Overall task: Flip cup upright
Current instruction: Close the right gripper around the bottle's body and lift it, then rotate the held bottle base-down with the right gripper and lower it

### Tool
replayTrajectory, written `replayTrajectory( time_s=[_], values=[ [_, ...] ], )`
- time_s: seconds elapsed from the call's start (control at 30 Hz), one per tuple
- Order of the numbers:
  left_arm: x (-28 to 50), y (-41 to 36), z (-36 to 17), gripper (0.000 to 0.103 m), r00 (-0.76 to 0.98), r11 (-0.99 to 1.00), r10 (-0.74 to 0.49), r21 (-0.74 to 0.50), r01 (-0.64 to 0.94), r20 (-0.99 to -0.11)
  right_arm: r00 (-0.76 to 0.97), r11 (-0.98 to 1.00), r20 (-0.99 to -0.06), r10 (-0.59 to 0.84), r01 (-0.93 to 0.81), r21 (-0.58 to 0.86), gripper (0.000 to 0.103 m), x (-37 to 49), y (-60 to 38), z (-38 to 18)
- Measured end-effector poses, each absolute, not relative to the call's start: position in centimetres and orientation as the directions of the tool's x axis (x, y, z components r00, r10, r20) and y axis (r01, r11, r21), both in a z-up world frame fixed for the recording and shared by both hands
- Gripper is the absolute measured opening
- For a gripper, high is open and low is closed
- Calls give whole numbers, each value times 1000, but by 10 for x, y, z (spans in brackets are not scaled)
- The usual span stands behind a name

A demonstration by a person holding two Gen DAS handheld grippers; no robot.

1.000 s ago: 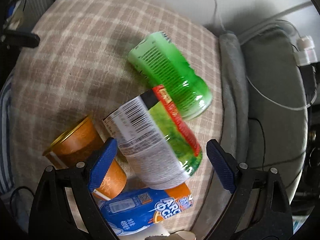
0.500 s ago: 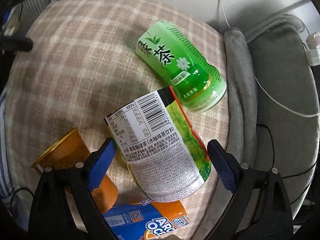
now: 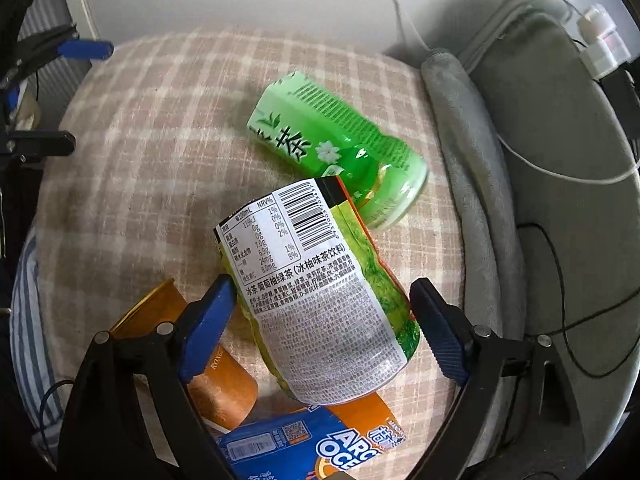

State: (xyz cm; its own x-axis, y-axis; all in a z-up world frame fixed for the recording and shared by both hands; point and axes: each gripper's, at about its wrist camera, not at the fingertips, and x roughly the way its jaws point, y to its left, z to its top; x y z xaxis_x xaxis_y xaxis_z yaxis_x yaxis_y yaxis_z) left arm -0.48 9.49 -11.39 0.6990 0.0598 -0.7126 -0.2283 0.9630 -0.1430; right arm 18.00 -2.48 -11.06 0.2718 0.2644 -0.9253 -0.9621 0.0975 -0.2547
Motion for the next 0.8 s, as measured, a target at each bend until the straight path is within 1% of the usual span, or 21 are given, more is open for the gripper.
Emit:
replayTrajectory(
  time_s=[0.13,0.27,0.4,0.63,0.73,0.8],
  values=[
    [-5,97,-113,102,702,963,59,-145,-228,-710,275,165,-909,313,-958,-233,90,183,-35,-93],
    [-7,95,-110,102,709,964,56,-146,-221,-703,323,269,-878,352,-934,-236,90,182,-44,-74],
    [-8,91,-104,102,723,969,43,-147,-198,-690,350,364,-847,401,-909,-203,90,169,-64,-55],
    [-10,76,-90,102,757,981,-1,-149,-127,-653,382,564,-804,456,-823,-71,90,127,-117,-37],
    [-10,64,-85,102,767,985,-36,-151,-80,-641,410,666,-794,449,-746,-9,90,108,-144,-37],
    [-11,55,-82,102,770,988,-57,-148,-49,-635,413,720,-785,461,-692,59,90,93,-162,-38]
  ],
)
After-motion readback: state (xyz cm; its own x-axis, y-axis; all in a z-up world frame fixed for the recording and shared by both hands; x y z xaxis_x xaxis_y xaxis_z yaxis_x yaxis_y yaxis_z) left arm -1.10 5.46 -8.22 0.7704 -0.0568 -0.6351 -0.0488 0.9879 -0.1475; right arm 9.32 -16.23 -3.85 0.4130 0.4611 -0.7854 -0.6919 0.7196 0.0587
